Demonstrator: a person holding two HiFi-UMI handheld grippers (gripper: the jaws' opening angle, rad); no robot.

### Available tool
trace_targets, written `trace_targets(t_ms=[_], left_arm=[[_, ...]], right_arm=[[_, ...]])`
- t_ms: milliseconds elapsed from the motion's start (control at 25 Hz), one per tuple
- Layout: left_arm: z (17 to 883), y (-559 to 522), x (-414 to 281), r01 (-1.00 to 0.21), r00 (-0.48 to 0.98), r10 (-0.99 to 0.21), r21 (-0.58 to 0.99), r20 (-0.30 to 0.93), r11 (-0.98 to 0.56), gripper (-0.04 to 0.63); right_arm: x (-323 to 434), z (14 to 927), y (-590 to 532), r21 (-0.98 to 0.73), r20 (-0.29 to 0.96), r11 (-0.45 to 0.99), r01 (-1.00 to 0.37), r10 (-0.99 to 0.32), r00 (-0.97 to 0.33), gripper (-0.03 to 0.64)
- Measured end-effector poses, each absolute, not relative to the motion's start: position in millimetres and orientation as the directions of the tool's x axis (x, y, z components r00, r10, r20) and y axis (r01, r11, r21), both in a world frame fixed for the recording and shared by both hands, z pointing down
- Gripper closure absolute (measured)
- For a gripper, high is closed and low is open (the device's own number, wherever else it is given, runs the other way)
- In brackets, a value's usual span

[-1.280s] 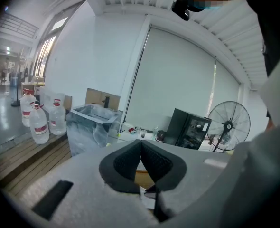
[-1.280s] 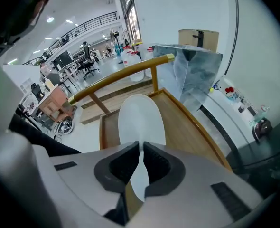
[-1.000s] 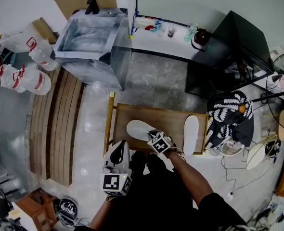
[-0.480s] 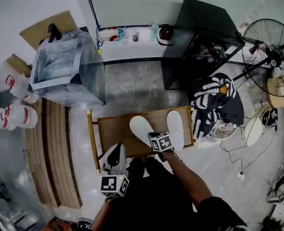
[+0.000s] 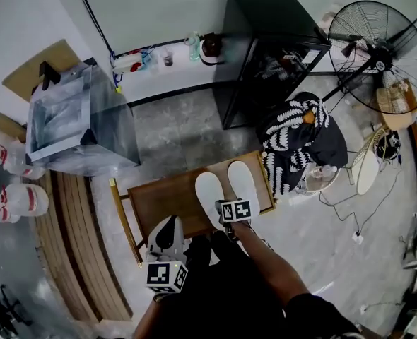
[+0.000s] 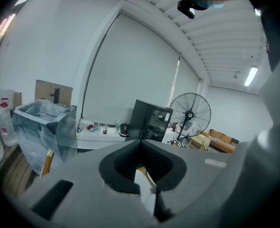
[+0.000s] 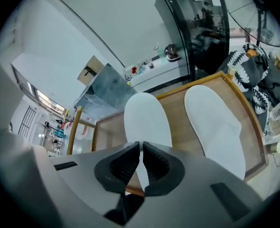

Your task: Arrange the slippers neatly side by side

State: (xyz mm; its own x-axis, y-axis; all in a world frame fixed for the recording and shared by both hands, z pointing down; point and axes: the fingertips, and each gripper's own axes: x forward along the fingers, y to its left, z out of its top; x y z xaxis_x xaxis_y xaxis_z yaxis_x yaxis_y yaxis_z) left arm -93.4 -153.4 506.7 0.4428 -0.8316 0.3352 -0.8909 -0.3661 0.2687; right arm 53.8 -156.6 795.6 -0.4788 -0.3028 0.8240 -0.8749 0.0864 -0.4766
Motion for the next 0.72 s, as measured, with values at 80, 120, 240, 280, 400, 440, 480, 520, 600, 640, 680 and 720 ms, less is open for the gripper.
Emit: trace_targets(t_ms=[80,120,240,280,400,440,480,520,600,640,680,720], left_arm=[[511.1,-153.4,-90.0,-0.889,0.448,-0.824,0.269,0.346,-0.371,0.578],[513.0,-153.6,-88.4,-0.888,0.450,-0.821,0.268,0.351,-0.373,0.578],[515.8,-154.4,-84.6,-0.887,0.455,-0.814,0.266,0.360,-0.378,0.578],[516.7,-154.6,-84.3,-0.887,0.456,-0.813,0.266,0.363,-0.378,0.578],[520.3,-153.9,-86.9,-0.891,0.449,-0.810,0.261,0.378,-0.372,0.578],[521.1,-153.5,-88.0,-0.893,0.444,-0.810,0.259,0.383,-0.367,0.578],[521.5,-153.3,-88.3,-0.896,0.439,-0.811,0.259,0.387,-0.362,0.578],[521.6,-153.2,-87.7,-0.897,0.436,-0.811,0.259,0.390,-0.357,0.578],[521.3,-153.7,-85.4,-0.898,0.434,-0.812,0.260,0.391,-0.355,0.578],[521.0,-153.8,-84.7,-0.898,0.434,-0.812,0.260,0.390,-0.355,0.578],[520.9,-153.6,-84.6,-0.897,0.435,-0.812,0.262,0.389,-0.355,0.578],[521.0,-153.2,-85.2,-0.897,0.435,-0.813,0.264,0.388,-0.354,0.578]], right_arm=[[59.6,806.1,-154.3,-0.495,0.825,0.028,-0.869,-0.299,-0.479,0.589],[62.5,811.6,-154.0,-0.499,0.827,0.005,-0.867,-0.297,-0.478,0.589],[71.1,826.1,-155.9,-0.478,0.844,-0.017,-0.878,-0.287,-0.454,0.588],[73.3,829.8,-157.5,-0.470,0.849,-0.018,-0.883,-0.284,-0.446,0.588],[74.3,838.5,-162.2,-0.454,0.858,-0.011,-0.891,-0.275,-0.434,0.588],[73.6,840.3,-163.9,-0.453,0.858,-0.006,-0.892,-0.273,-0.434,0.589],[73.8,841.4,-165.9,-0.452,0.858,0.000,-0.892,-0.272,-0.435,0.589],[75.2,841.8,-168.1,-0.451,0.858,0.006,-0.893,-0.272,-0.435,0.588],[78.9,841.2,-173.6,-0.447,0.857,0.021,-0.894,-0.277,-0.435,0.588],[79.9,840.8,-176.4,-0.447,0.855,0.026,-0.894,-0.281,-0.435,0.588],[79.9,840.5,-178.8,-0.447,0.853,0.031,-0.894,-0.285,-0.437,0.588],[79.3,840.5,-181.2,-0.448,0.850,0.036,-0.893,-0.291,-0.439,0.588]])
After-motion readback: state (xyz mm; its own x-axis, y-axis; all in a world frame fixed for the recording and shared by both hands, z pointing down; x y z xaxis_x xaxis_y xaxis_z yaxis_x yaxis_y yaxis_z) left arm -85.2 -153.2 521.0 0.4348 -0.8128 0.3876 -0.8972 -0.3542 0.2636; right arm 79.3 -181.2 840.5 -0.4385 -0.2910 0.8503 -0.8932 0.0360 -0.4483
